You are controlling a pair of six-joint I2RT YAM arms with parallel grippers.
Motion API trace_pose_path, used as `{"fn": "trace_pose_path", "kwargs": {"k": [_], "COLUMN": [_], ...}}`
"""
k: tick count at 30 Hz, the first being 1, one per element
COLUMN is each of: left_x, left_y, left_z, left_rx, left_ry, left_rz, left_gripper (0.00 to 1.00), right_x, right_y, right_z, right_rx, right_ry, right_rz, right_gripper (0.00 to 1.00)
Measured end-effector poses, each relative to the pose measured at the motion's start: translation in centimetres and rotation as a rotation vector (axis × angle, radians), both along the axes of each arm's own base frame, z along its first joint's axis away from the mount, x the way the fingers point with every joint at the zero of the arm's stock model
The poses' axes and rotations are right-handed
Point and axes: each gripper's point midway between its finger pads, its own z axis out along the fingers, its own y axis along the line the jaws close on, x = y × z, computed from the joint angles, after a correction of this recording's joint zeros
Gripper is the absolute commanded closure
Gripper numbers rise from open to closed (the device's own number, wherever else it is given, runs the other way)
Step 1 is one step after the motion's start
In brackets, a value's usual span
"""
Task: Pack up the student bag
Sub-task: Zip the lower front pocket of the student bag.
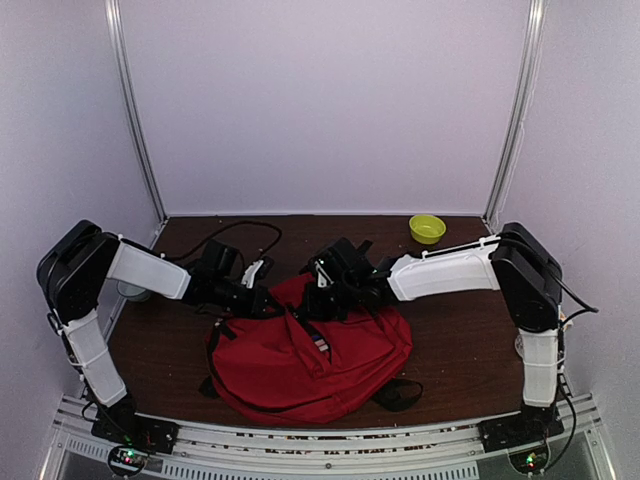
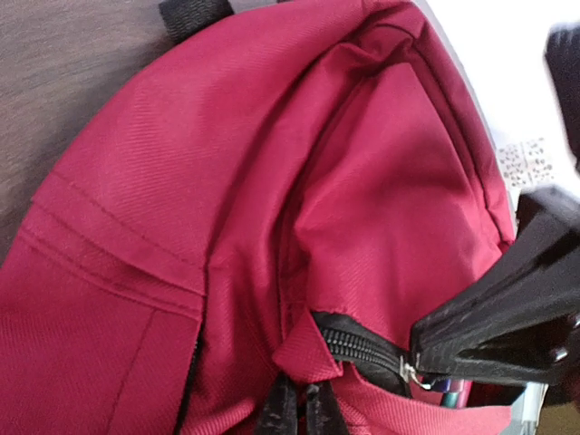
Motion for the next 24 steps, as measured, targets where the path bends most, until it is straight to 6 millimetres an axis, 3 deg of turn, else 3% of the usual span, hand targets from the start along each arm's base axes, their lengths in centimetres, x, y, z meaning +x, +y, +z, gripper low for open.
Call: {"fn": "trace_pose_path", "kwargs": {"k": [6,12,21,24], "left_x": [0.1,0.2,0.2,0.2], "left_y": [0.5,0.8,1.5,1.7], "left_z": [0.3,0.3,1.6,2.1], "left_rx": [0.027,0.045,0.071,0.076], "left_ry": [0.025,0.04,0.02,0.013], "left_rz": [0.058,0.081,0.11,0.115], "left_gripper": [1.0,1.0,1.0,0.76], "right_x": [-4.8,-8.0,-13.1,-13.0], "right_y": [-2.1,-4.2,-6.6,-7.1], "right_z": [-0.6,0.2,-0.2,0.4], "right_rx": [-0.01,-0.008,-0.052,-0.073], "right_ry": [0.031,0.026,0.026,-0.005], "right_rz": [0.029,0.035,0.06,0.053], "right_gripper": [1.0,1.0,1.0,0.68]}}
